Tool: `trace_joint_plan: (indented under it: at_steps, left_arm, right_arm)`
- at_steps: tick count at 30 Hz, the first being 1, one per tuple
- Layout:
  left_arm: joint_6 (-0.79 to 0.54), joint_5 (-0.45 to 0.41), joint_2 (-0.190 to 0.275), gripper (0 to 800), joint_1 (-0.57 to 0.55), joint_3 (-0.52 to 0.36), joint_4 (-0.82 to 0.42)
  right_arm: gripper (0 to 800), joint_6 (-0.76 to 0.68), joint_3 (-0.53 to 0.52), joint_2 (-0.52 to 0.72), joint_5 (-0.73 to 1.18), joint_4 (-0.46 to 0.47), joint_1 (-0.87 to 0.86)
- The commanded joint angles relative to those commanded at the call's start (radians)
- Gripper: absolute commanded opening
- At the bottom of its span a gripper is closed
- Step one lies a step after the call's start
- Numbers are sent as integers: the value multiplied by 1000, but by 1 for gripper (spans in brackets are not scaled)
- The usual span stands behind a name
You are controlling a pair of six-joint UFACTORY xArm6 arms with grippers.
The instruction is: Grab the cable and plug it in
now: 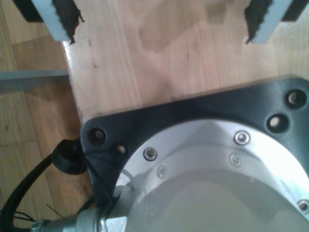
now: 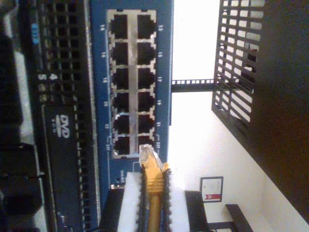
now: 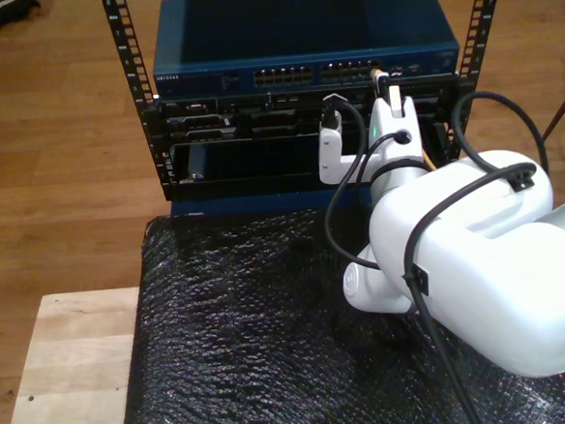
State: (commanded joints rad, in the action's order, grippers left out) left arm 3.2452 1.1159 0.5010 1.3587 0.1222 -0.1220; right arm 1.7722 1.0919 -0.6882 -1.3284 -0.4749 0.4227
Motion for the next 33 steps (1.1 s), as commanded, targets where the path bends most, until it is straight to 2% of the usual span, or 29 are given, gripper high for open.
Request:
trace_joint_plan:
  at_steps: [7, 33]
  left_arm:
    - [0, 0, 2, 800, 0, 0, 0]
    - [0, 0, 2, 800, 0, 0, 0]
  right_arm:
    - [0, 0, 29, -20, 0, 8, -12]
    - [0, -6, 32, -23, 2, 20, -17]
